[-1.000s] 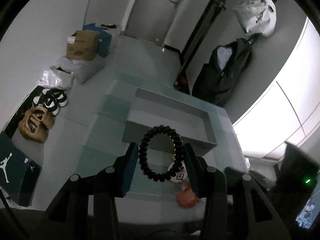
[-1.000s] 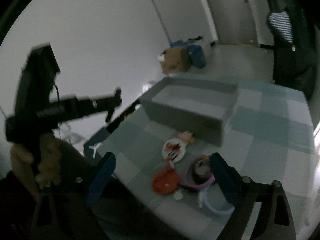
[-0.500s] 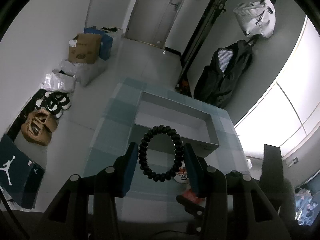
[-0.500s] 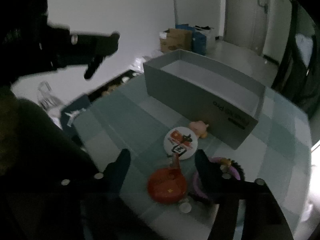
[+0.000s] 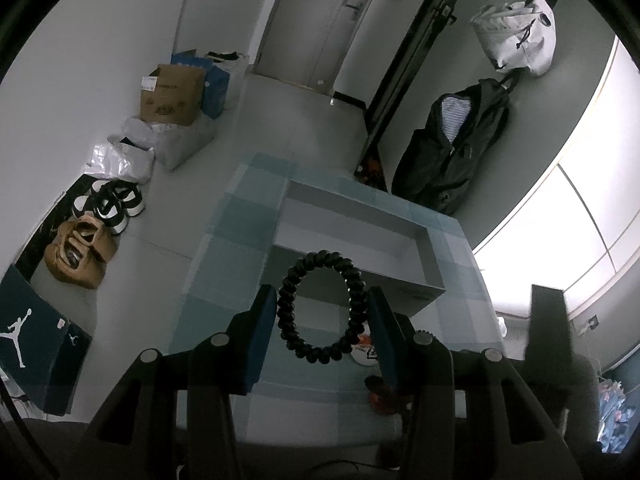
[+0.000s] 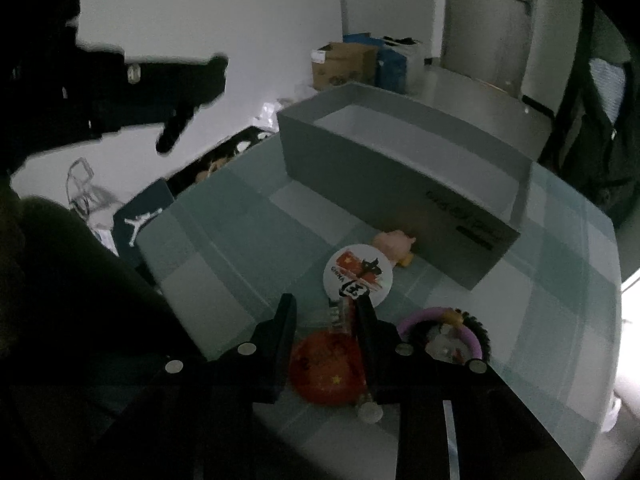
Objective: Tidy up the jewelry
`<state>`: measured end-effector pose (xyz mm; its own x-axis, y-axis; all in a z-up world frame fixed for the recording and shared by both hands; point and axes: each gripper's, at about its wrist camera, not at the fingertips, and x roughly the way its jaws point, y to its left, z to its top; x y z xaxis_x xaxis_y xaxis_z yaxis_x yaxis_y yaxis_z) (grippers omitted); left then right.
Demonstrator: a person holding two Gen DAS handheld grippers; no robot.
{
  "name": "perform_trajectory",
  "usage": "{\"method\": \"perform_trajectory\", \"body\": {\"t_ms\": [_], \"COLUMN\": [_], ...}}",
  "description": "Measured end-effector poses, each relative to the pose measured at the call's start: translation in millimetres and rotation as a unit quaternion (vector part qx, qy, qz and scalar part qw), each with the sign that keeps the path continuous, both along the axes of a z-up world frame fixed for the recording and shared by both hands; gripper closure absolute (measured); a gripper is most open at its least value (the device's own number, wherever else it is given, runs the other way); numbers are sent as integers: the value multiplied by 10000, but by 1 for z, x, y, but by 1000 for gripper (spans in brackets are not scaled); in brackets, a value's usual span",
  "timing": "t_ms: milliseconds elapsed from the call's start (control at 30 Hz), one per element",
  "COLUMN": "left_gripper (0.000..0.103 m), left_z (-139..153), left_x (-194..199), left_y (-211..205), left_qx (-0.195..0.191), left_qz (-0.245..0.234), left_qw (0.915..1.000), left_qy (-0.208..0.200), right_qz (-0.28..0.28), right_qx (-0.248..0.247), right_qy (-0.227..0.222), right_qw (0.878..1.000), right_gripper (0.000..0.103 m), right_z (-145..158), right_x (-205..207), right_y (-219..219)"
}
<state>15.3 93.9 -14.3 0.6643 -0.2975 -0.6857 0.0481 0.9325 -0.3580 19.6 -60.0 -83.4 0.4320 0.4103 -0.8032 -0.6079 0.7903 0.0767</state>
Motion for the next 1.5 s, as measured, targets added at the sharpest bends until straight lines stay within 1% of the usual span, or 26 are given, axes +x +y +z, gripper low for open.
{"method": "perform_trajectory", "body": {"t_ms": [67, 200, 433, 500, 567, 700, 833, 900, 967, 1033, 1133, 1267, 1333, 1400, 1500], "left_gripper": [63, 63, 63, 63, 63, 63, 63, 63, 63, 63, 63, 63, 63, 63, 64], "left_z": [0, -1, 4, 8, 12, 15, 13, 12, 8, 3, -6, -19, -23, -25, -23], "left_x": [0, 2, 11, 13, 16, 25, 45, 57, 73, 90, 104, 111, 115, 117, 122], "left_y": [-1, -4, -10, -13, -17, -25, -32, -36, -35, -36, -37, -39, -44, -53, -56], "left_qx": [8, 13, 39, 42, 140, 217, 255, 199, -196, -341, -228, -277, -307, -239, -114], "left_qz": [-5, -27, -107, -144, -189, -295, -425, -541, -711, -750, -757, -742, -738, -808, -864], "left_qw": [10000, 10000, 9999, 9999, 9997, 9993, 9987, 9981, 9969, 9958, 9954, 9941, 9933, 9924, 9915], "left_qy": [-6, -17, 23, 6, -1, 35, 152, 224, 275, 408, 547, 736, 835, 901, 968], "right_qz": [-80, -287, -609, -680, -738, -816, -660, -612, -587, -671, -812, -821, -799, -770, -777], "right_qx": [122, 546, 1207, 1278, 1391, 1545, 1575, 1573, 1634, 1705, 1864, 1986, 1943, 1956, 1778], "right_qy": [2, 104, 138, 114, 82, 46, -18, 26, 176, 387, 638, 999, 1101, 1224, 1220], "right_qw": [9999, 9980, 9907, 9894, 9875, 9846, 9853, 9857, 9846, 9823, 9770, 9715, 9715, 9700, 9734], "right_gripper": [75, 75, 75, 75, 75, 75, 74, 75, 75, 75, 74, 74, 74, 75, 74], "right_z": [6, 19, 51, 63, 76, 95, 110, 108, 103, 96, 82, 63, 55, 50, 44], "right_x": [1, 5, 18, 25, 32, 51, 79, 91, 107, 124, 139, 157, 160, 162, 164], "right_y": [-3, -16, -39, -44, -51, -60, -56, -54, -52, -54, -60, -61, -59, -57, -54]}}
